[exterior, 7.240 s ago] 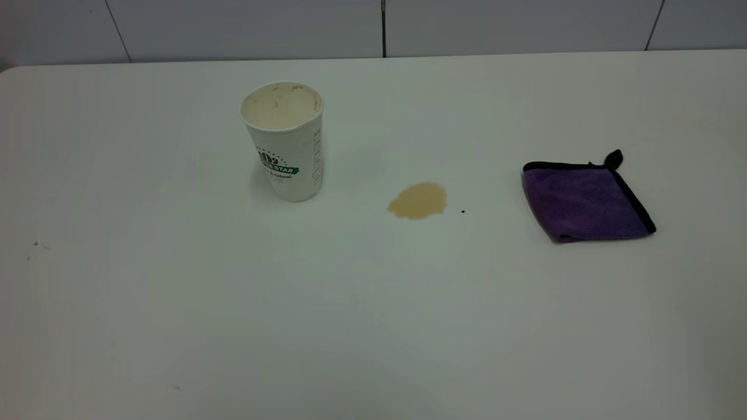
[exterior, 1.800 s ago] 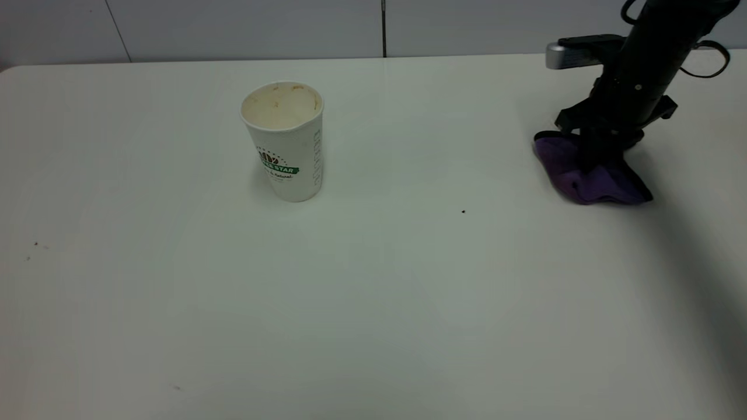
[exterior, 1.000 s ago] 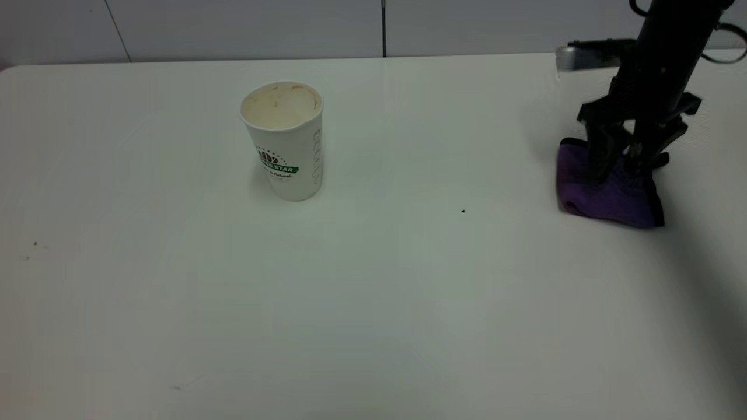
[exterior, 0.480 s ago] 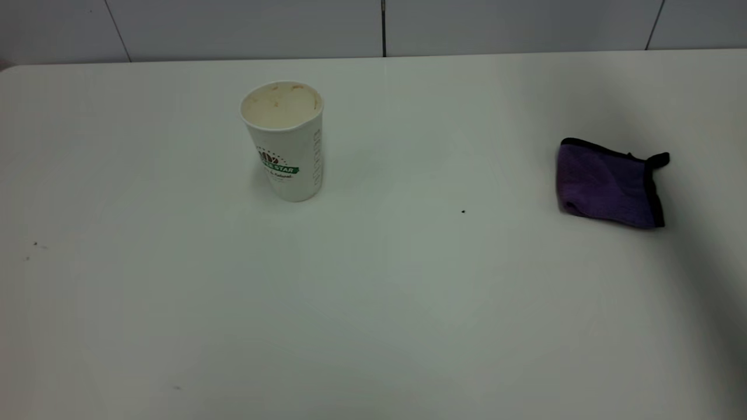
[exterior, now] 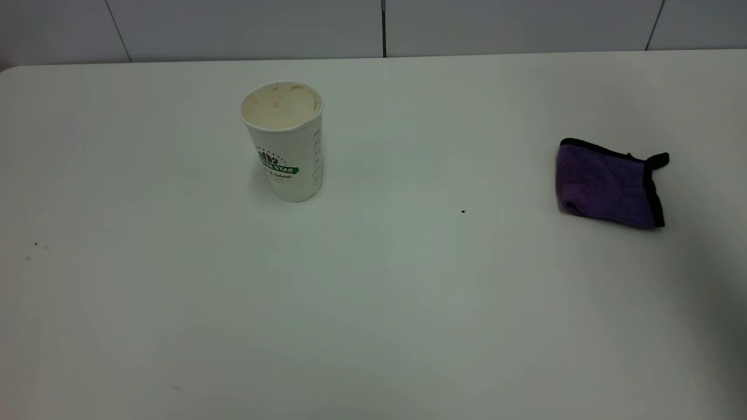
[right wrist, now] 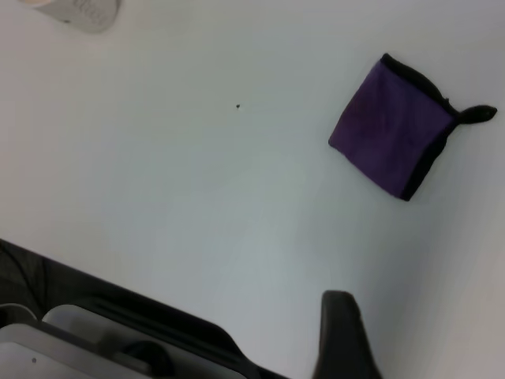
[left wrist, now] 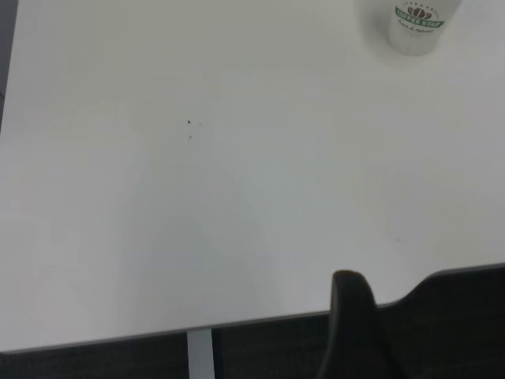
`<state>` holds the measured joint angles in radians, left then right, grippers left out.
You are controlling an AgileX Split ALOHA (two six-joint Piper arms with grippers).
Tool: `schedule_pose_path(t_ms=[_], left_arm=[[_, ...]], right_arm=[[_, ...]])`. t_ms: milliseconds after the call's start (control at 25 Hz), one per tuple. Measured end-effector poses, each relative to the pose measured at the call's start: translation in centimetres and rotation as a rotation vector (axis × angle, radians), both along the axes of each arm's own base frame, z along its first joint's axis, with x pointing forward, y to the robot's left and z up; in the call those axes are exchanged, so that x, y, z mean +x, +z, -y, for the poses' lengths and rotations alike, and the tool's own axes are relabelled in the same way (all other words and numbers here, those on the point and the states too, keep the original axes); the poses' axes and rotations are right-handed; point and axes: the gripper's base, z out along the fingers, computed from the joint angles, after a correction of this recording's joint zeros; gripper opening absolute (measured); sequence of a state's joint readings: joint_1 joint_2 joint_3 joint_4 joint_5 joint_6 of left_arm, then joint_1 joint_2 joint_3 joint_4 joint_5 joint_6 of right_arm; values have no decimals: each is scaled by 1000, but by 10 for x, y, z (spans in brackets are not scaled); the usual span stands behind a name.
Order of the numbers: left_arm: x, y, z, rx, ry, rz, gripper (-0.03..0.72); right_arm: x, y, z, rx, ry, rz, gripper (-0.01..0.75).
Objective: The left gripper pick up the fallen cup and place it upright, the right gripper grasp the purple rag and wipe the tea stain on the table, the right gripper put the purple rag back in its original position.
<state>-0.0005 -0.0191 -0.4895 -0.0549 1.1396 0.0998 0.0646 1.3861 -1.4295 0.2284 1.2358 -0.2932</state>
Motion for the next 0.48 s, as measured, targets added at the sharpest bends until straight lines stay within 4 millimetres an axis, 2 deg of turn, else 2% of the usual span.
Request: schedule_pose_path(t_ms=[120,240,480], left_arm=[[0,0,0,0,0,0,497],[0,0,0,0,0,0,497],[0,0,0,0,0,0,497]], right_arm=[[-42,0,7,-37,-20,18,544],[-82,-11,14,-64,-75,14,544],[-150,-53,22,-81,-149,-11,544]])
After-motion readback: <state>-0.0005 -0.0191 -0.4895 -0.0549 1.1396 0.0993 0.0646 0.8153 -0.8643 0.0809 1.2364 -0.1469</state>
